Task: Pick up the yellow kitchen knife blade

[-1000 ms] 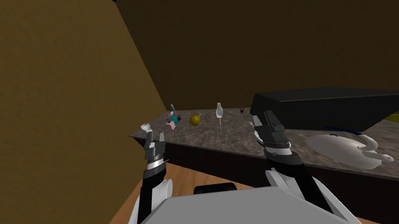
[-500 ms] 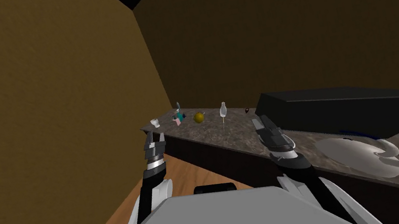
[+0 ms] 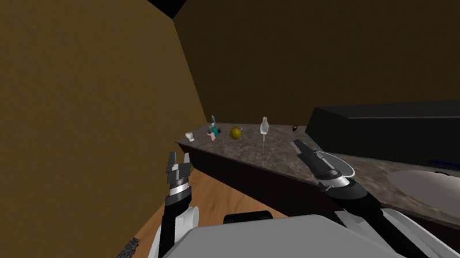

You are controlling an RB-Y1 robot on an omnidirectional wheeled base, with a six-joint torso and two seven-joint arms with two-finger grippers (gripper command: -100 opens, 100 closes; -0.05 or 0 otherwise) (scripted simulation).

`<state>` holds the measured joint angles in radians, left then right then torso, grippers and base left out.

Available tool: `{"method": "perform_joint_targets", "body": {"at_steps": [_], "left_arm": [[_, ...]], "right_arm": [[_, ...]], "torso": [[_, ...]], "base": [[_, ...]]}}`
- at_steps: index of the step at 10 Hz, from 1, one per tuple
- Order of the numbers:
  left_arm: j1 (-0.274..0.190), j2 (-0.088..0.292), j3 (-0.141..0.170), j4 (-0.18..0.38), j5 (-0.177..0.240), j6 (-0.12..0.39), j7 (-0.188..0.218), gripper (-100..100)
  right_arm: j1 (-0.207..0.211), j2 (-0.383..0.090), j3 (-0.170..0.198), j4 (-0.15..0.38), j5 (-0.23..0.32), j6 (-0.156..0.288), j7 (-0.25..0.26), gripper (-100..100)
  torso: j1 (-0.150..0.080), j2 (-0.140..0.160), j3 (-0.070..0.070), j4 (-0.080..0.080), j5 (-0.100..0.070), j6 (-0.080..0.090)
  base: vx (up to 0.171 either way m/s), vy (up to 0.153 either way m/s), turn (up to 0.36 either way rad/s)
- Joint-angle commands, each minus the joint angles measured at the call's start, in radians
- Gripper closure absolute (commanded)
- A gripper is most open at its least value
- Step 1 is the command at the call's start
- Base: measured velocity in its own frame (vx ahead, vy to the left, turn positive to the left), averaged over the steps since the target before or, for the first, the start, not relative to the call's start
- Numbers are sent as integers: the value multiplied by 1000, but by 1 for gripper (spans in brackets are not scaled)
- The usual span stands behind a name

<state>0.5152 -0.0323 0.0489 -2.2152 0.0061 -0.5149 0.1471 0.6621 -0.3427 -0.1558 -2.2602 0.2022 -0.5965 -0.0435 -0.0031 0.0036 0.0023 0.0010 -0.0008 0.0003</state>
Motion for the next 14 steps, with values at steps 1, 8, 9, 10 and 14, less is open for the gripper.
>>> {"method": "perform_joint_targets", "body": {"at_steps": [1,8,9,10,14], "left_arm": [[0,0,0,0,0,0,0,0],[0,0,0,0,0,0,0,0],[0,0,0,0,0,0,0,0],[0,0,0,0,0,0,0,0],[0,0,0,0,0,0,0,0]], "right_arm": [[21,-49,-15,12,37,-1,1,-100],[110,-242,-85,100,228,-38,35,-100],[127,-271,-99,123,256,-50,48,-100],[127,-286,-99,123,277,-50,48,-100],[157,-370,-128,175,374,-77,79,-100]], "torso": [[0,0,0,0,0,0],[-1,-3,-2,-1,0,0],[-1,-3,-2,-1,0,-1],[-1,-4,-2,-1,0,-1],[-1,-5,-3,-1,0,0]], "base": [[-51,-16,225],[-40,-22,304],[-24,-26,475],[-15,-28,163],[-9,-19,236]]}}
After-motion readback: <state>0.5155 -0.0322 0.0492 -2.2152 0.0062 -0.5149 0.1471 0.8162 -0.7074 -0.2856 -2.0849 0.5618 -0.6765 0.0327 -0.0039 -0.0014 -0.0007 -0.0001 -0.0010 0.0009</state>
